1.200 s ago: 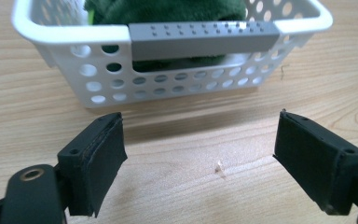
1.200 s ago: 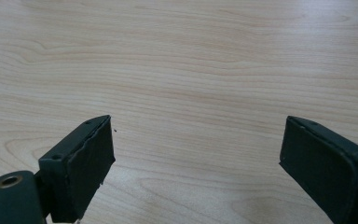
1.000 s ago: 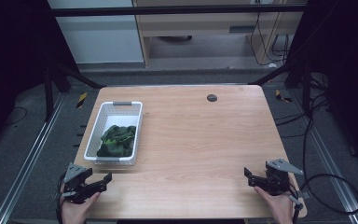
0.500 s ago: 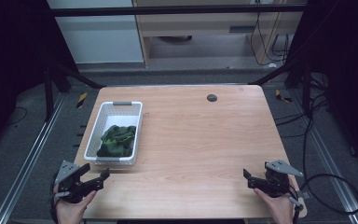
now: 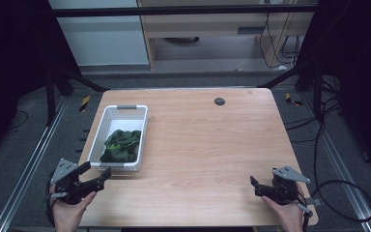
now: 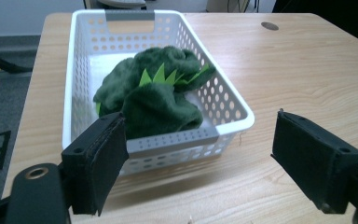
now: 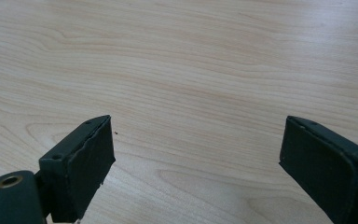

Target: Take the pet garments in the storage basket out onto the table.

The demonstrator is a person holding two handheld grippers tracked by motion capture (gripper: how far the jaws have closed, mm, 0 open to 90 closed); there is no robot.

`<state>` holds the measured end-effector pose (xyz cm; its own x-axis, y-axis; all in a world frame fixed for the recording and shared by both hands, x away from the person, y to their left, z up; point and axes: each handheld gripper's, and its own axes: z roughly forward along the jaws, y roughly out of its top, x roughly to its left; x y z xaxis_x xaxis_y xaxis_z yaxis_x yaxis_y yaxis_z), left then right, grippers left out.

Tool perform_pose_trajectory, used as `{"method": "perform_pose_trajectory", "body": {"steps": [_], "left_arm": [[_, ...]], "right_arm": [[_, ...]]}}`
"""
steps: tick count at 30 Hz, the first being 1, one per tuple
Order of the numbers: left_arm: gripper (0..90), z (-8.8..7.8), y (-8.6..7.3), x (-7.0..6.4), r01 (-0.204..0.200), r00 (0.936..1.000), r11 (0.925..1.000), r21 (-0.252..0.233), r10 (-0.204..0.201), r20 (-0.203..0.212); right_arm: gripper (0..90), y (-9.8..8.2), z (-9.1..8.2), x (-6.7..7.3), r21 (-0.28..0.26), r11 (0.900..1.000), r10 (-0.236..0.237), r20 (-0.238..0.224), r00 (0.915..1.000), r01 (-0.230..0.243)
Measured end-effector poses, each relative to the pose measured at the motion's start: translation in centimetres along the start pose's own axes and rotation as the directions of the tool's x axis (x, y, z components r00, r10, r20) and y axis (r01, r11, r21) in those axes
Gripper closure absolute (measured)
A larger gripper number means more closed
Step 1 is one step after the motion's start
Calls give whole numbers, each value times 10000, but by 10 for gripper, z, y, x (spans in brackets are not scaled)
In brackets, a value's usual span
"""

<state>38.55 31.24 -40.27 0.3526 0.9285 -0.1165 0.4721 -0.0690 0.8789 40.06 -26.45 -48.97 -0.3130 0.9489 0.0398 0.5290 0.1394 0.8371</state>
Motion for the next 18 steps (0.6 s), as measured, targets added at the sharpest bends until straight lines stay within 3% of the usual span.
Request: {"method": "perform_pose_trajectory", "body": {"steps": [11, 18], "left_arm": [[168, -7, 19, 8, 65, 10000, 9992, -405, -66, -27], [168, -3, 28, 14, 113, 9999, 9991, -407, -116, -77]], "right_arm": [[99, -1, 0, -1, 22, 9999, 101, 40, 9999, -101], [99, 0, 0, -3, -38, 10000, 53, 67, 10000, -53]]}}
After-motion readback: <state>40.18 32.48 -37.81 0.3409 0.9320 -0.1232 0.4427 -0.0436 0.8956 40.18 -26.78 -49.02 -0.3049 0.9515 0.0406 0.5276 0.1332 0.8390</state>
